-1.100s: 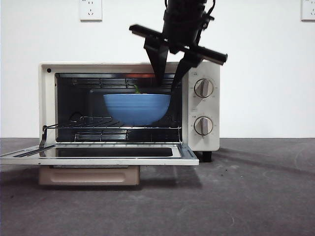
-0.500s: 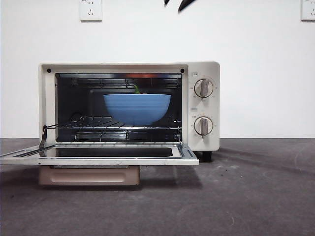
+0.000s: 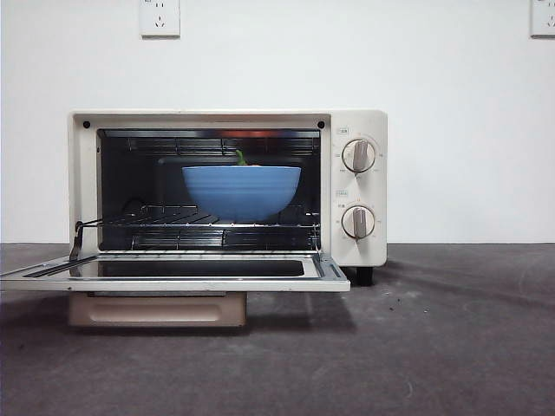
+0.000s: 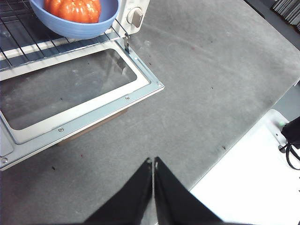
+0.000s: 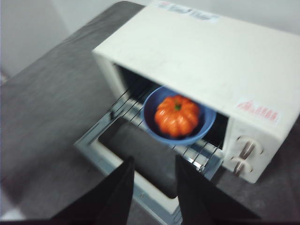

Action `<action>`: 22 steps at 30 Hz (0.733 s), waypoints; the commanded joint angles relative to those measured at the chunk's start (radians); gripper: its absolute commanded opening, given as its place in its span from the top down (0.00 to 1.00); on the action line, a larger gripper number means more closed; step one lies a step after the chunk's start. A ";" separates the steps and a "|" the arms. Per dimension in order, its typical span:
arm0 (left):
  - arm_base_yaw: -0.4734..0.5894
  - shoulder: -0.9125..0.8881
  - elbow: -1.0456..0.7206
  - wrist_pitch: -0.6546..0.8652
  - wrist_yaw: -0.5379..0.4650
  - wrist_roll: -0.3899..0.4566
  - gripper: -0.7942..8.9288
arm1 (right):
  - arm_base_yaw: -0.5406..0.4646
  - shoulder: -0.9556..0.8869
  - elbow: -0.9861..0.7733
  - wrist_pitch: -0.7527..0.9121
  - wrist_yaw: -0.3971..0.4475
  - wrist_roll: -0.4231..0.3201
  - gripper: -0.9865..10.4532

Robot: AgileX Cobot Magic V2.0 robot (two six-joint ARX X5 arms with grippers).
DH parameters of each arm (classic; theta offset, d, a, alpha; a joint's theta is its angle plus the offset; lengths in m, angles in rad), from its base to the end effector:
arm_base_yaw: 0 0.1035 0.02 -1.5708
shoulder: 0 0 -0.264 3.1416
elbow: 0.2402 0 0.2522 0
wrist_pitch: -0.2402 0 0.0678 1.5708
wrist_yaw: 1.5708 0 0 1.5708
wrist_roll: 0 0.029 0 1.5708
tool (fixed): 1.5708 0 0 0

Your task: Place pumpkin in the steamer

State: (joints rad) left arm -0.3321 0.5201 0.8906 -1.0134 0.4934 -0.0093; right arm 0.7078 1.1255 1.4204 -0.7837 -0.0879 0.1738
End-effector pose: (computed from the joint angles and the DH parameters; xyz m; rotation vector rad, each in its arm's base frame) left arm 0.0638 -0.0365 0.3234 -0.0617 0.6626 -0.7932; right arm 0.1568 0.1376 0.4250 0.0085 0.5431 0.7343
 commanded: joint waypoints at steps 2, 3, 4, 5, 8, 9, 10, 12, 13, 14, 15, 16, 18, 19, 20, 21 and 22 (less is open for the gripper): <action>-0.004 0.001 0.005 0.009 0.001 0.016 0.90 | 0.010 -0.109 -0.134 0.063 -0.038 -0.045 0.79; -0.004 0.001 0.005 0.009 0.001 0.016 0.90 | 0.010 -0.146 -0.181 0.078 -0.052 -0.046 0.79; -0.004 0.001 0.005 0.009 0.002 0.016 0.90 | 0.011 -0.182 -0.226 0.090 -0.069 -0.052 0.79; -0.004 0.001 0.005 0.009 0.002 0.016 0.90 | 0.011 -0.218 -0.271 0.101 -0.082 -0.056 0.79; -0.004 0.001 0.005 0.009 0.002 0.016 0.90 | 0.011 -0.309 -0.384 0.129 -0.133 -0.057 0.79; -0.004 0.001 0.005 0.009 0.002 0.016 0.90 | 0.011 -0.333 -0.414 0.138 -0.161 -0.060 0.79; -0.004 0.001 0.005 0.009 0.002 0.016 0.90 | 0.011 -0.359 -0.446 0.148 -0.193 -0.063 0.79; -0.004 0.001 0.005 0.010 0.002 0.010 0.90 | 0.011 -0.405 -0.497 0.159 -0.235 -0.063 0.79; -0.004 0.001 0.005 0.010 0.002 0.002 0.90 | 0.011 -0.423 -0.517 0.159 -0.248 -0.066 0.79; -0.004 0.001 0.005 0.010 0.002 -0.003 0.90 | 0.011 -0.433 -0.528 0.157 -0.254 -0.070 0.79; -0.004 0.001 0.005 0.010 0.002 -0.005 0.90 | 0.011 -0.447 -0.542 0.154 -0.256 -0.076 0.79; -0.004 0.001 0.005 0.010 0.002 -0.006 0.90 | 0.011 -0.455 -0.549 0.154 -0.255 -0.077 0.79; -0.004 0.001 0.005 0.010 0.002 -0.008 0.90 | 0.011 -0.469 -0.558 0.154 -0.254 -0.079 0.79; -0.004 0.001 0.005 0.010 0.001 -0.010 0.90 | 0.011 -0.470 -0.559 0.154 -0.255 -0.082 0.79; -0.004 0.001 0.005 0.010 0.001 -0.010 0.90 | 0.011 -0.470 -0.559 0.156 -0.255 -0.082 0.79; -0.004 0.001 0.005 0.011 0.001 -0.010 0.90 | 0.011 -0.470 -0.559 0.156 -0.255 -0.084 0.79; -0.004 0.001 0.005 0.011 0.001 -0.010 0.90 | 0.011 -0.469 -0.559 0.155 -0.255 -0.085 0.79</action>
State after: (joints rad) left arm -0.3321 0.5201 0.8906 -1.0130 0.4934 -0.0174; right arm 0.7078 0.6506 0.8581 -0.6392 -0.3401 0.1040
